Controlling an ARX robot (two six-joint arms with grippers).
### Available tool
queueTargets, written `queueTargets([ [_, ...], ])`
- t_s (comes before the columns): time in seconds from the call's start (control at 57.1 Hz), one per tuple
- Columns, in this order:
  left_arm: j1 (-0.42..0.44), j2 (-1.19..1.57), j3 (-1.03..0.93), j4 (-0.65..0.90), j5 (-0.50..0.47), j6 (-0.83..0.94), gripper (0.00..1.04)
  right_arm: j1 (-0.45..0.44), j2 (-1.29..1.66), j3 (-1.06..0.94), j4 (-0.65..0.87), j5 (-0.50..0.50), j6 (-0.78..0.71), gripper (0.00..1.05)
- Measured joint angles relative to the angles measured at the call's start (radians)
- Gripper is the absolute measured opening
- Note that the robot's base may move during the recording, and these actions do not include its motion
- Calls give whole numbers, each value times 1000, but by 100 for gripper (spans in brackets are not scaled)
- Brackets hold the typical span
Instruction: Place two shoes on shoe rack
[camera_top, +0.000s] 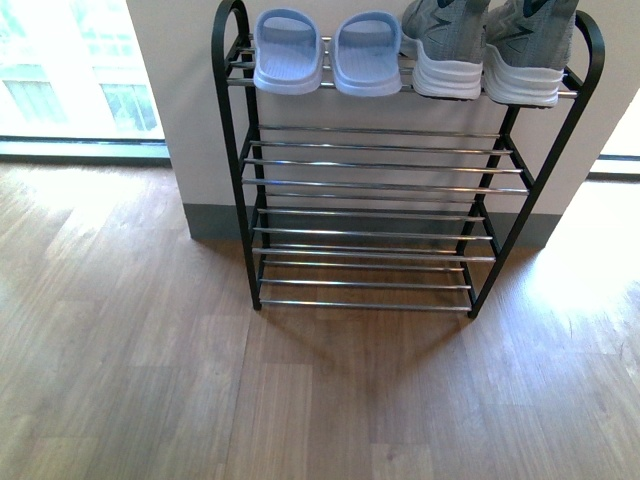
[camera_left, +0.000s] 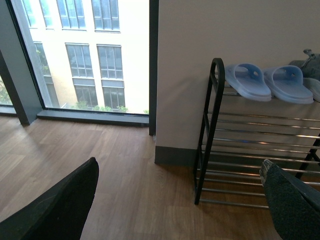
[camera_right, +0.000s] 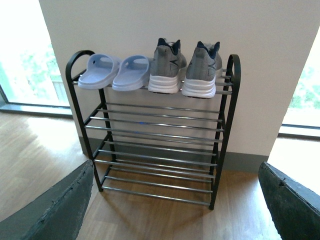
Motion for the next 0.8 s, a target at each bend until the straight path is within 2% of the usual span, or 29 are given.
queueTargets([
  [0.805, 0, 0, 0, 0, 0, 0, 95, 0, 1, 0, -1, 0, 0, 96],
])
